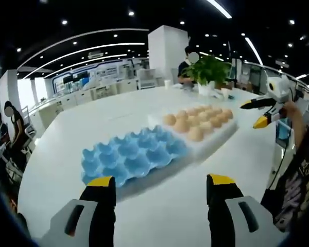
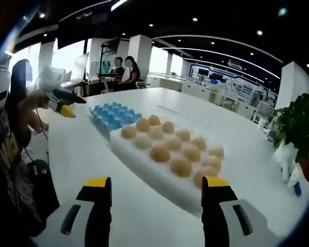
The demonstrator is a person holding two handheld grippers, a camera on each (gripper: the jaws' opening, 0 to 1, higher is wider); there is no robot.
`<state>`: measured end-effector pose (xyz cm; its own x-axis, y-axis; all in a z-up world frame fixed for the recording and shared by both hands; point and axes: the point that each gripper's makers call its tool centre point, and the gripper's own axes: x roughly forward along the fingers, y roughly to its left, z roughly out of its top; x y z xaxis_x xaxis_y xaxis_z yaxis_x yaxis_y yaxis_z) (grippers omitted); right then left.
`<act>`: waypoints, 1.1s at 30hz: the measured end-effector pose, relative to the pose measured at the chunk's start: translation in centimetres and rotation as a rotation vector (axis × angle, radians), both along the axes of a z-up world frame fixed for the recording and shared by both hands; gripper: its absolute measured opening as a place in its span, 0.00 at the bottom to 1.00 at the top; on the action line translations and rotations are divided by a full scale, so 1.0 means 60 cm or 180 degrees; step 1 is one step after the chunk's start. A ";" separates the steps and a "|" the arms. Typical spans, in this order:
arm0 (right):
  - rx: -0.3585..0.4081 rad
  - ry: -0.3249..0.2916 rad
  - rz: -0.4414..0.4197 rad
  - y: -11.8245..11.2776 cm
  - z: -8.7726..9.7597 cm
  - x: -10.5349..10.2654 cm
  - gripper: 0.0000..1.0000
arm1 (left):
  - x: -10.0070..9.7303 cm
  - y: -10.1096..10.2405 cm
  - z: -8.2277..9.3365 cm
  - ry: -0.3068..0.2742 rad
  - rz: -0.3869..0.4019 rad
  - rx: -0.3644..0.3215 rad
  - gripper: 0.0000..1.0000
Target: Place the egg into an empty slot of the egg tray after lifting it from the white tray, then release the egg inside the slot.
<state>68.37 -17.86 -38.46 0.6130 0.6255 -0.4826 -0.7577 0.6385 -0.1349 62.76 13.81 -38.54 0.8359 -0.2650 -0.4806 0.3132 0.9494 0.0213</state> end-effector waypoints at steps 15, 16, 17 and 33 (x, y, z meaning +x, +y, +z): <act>-0.0046 0.0019 0.0000 -0.004 -0.005 -0.001 0.73 | -0.002 -0.002 -0.002 0.0023 -0.0006 0.0004 0.73; -0.0047 0.0020 0.0000 -0.004 -0.005 -0.001 0.73 | -0.002 -0.002 -0.003 0.0024 -0.0005 0.0002 0.73; -0.0052 0.0021 -0.0004 -0.005 -0.006 0.000 0.73 | -0.003 -0.002 -0.004 0.0033 -0.0006 0.0000 0.73; -0.0080 0.0047 -0.0014 -0.006 -0.014 -0.001 0.73 | -0.002 -0.001 -0.018 0.0092 0.0004 -0.0022 0.73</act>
<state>68.30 -18.20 -39.27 0.6085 0.6103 -0.5072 -0.7569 0.6385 -0.1397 62.64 13.75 -39.63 0.8221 -0.2673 -0.5028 0.3124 0.9499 0.0057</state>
